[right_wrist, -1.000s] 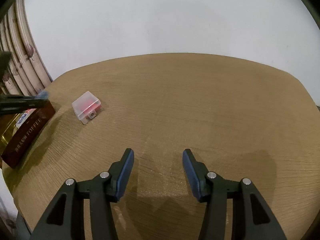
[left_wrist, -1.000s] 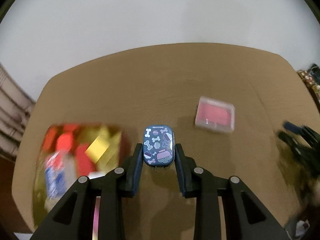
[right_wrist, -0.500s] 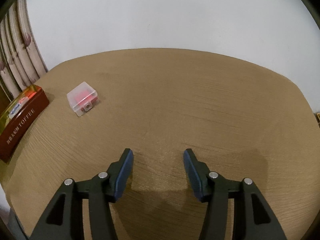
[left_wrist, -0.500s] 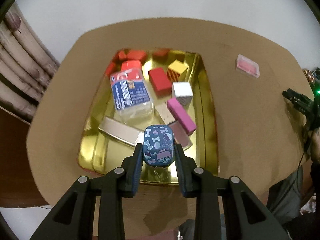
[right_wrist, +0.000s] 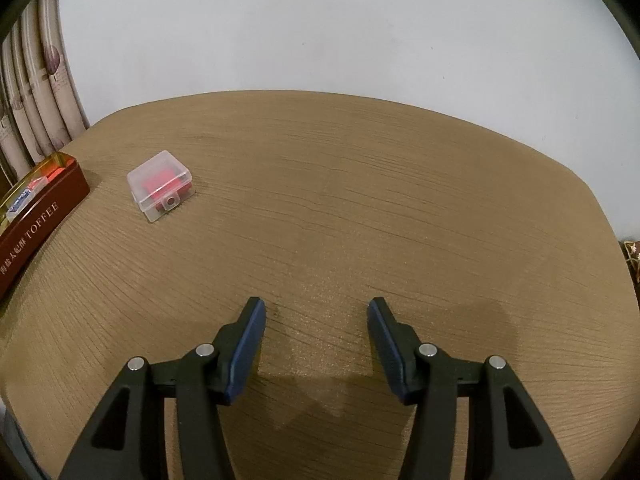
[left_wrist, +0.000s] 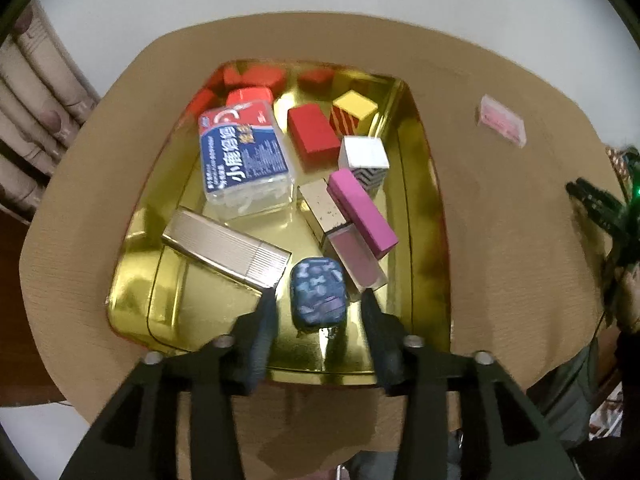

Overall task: Organize rigid objects
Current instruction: 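Carry the keychain case into the tin and open the left gripper, then reach to the clear pink case and grasp it with the right gripper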

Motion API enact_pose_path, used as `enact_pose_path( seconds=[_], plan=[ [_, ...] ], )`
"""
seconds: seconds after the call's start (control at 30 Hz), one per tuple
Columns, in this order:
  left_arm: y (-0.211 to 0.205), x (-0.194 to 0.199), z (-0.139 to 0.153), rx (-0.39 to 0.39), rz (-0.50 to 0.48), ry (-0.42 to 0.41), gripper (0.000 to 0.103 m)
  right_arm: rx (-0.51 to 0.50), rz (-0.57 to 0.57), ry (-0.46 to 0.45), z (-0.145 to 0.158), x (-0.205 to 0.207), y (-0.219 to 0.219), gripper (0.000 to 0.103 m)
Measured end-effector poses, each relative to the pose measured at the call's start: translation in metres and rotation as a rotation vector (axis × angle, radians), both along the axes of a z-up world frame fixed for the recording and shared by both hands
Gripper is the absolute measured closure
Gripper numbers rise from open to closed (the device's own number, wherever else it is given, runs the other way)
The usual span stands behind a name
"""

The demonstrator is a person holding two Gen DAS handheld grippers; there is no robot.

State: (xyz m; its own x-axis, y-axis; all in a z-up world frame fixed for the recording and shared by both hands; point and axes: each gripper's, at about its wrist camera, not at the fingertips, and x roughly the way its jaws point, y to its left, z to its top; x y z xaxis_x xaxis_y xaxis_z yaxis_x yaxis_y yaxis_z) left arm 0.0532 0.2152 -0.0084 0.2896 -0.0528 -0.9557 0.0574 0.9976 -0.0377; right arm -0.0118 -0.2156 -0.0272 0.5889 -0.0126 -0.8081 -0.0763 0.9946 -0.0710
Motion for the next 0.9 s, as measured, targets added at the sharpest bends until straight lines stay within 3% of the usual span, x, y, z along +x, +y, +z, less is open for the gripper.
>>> enact_pose_path(
  seconds=[0.03, 0.2, 0.3, 0.43, 0.57, 0.9],
  plan=[
    [0.002, -0.002, 0.006, 0.006, 0.019, -0.021, 0.044, 0.000, 0.000, 0.000, 0.000, 0.000, 0.000, 0.048],
    [0.008, -0.020, 0.043, -0.052, 0.126, -0.121, 0.042, 0.040, -0.015, -0.038, 0.009, -0.008, -0.009, 0.048],
    [-0.004, -0.050, 0.062, -0.048, 0.203, -0.227, 0.040, 0.163, 0.054, -0.047, 0.026, -0.008, -0.001, 0.048],
    [-0.028, -0.086, 0.065, -0.029, 0.225, -0.288, 0.037, 0.115, 0.295, -0.034, 0.049, 0.006, 0.055, 0.048],
    [-0.048, -0.123, 0.060, 0.007, 0.221, -0.343, 0.037, -0.040, 0.458, -0.013, 0.060, 0.035, 0.102, 0.044],
    [-0.032, -0.136, 0.027, -0.066, 0.305, -0.252, 0.034, -0.157, 0.635, 0.193, 0.033, 0.109, 0.151, 0.040]
  ],
)
